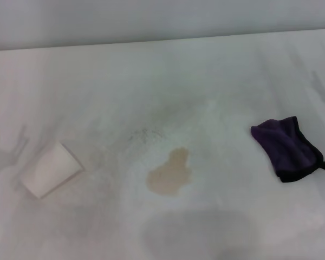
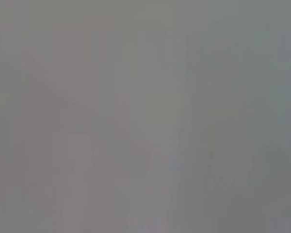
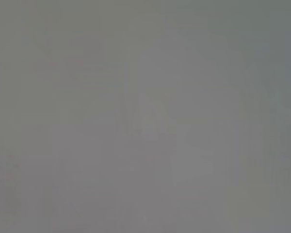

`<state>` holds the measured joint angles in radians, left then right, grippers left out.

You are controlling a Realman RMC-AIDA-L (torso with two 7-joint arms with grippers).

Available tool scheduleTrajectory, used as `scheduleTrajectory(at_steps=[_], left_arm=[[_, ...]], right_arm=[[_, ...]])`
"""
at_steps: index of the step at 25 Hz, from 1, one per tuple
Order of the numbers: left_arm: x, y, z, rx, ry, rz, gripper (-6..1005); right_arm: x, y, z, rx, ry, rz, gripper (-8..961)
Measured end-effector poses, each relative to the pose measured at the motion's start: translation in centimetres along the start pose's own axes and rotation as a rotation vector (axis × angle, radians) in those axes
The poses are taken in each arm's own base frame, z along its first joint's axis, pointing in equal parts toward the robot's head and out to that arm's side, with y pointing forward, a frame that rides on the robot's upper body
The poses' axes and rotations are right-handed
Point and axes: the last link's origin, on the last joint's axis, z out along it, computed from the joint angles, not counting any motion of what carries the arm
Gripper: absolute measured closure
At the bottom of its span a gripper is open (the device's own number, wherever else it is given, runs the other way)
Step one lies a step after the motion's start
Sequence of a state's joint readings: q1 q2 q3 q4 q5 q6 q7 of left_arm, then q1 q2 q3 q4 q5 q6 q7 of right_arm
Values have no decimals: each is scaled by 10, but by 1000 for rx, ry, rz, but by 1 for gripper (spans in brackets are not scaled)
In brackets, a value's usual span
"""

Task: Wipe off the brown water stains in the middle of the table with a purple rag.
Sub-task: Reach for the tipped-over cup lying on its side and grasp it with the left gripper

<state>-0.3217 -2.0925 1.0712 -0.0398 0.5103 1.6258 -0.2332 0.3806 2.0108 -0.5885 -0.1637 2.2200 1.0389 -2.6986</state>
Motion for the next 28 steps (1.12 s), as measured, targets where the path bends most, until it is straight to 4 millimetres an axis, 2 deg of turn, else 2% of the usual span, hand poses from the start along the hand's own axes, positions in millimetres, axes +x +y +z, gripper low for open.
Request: scheduleTrajectory(at_steps=[10, 15, 23, 25, 26, 28], left_arm=[[3, -1, 2, 7, 19, -10, 131], [1, -7, 6, 19, 0, -135, 135], [-7, -13, 36, -168, -167, -304, 139], [-4, -16, 43, -201, -191, -326, 138], [3, -22, 57, -283, -242, -365, 138], [7, -24, 62, -324, -280, -380, 138]], right_arm=[[0, 4, 3, 0, 3, 6, 109], [1, 3, 4, 4, 13, 5, 108], [3, 6, 8, -6, 38, -4, 109], [3, 7, 8, -7, 40, -5, 109], [3, 7, 9, -10, 40, -6, 109], [2, 8, 10, -13, 38, -7, 109]])
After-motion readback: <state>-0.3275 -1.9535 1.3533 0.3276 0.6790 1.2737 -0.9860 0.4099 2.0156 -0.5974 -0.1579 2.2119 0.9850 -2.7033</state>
